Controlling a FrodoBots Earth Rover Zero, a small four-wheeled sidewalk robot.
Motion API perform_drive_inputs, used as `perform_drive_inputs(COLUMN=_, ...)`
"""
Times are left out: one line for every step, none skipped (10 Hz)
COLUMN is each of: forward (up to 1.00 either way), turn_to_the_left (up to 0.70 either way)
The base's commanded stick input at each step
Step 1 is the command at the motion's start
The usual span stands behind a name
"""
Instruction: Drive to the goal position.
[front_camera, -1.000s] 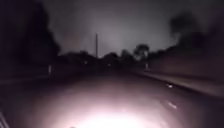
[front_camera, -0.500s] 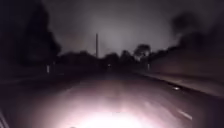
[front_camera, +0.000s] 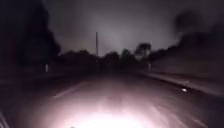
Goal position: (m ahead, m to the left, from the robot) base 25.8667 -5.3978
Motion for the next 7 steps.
perform_drive_inputs(forward=0.7, turn_to_the_left=0.0)
perform_drive_inputs(forward=0.7, turn_to_the_left=0.0)
perform_drive_inputs(forward=0.7, turn_to_the_left=0.0)
perform_drive_inputs(forward=0.7, turn_to_the_left=0.0)
perform_drive_inputs(forward=0.7, turn_to_the_left=0.0)
perform_drive_inputs(forward=0.7, turn_to_the_left=0.0)
perform_drive_inputs(forward=0.7, turn_to_the_left=0.0)
